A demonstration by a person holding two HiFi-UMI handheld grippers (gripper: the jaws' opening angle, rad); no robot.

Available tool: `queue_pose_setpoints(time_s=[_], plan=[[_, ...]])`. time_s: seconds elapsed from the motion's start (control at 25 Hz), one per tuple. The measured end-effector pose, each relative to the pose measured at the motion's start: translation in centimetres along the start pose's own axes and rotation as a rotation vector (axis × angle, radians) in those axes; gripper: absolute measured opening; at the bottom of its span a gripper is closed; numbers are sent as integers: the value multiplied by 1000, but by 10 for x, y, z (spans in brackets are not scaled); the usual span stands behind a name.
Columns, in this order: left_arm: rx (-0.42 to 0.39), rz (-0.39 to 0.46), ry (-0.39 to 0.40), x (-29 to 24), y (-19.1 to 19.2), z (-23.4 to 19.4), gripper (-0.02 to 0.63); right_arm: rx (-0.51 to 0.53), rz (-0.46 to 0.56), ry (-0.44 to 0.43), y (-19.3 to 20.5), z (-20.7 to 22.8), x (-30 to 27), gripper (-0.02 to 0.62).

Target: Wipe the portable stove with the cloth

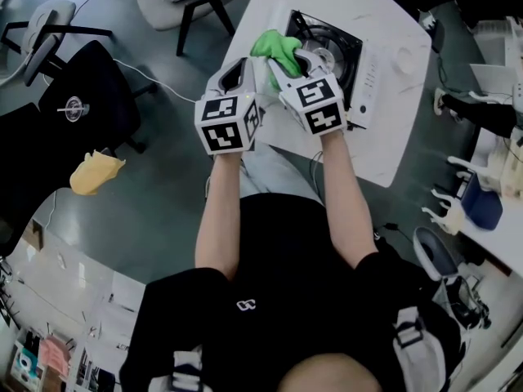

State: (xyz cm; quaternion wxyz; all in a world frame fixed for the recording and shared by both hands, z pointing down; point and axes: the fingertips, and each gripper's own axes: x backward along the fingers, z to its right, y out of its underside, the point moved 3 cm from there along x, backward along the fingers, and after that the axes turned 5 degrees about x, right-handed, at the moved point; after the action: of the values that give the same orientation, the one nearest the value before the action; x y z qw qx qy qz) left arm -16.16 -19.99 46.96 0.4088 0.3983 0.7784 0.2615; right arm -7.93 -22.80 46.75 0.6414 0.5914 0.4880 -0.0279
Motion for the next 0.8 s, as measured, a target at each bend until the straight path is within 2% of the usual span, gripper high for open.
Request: queue_pose_setpoints(time_s=[0.24,0.48,0.8], plan=[[-1,1,-6,-19,-13,3,-3,9,11,1,-17,29,-7,72],[1,-17,-10,-41,-17,2,-3,9,-50,-47,-3,42,-31,72],[8,-43,-29,-63,-20,-3,-3,-36,-25,24,-7,75,-48,72]])
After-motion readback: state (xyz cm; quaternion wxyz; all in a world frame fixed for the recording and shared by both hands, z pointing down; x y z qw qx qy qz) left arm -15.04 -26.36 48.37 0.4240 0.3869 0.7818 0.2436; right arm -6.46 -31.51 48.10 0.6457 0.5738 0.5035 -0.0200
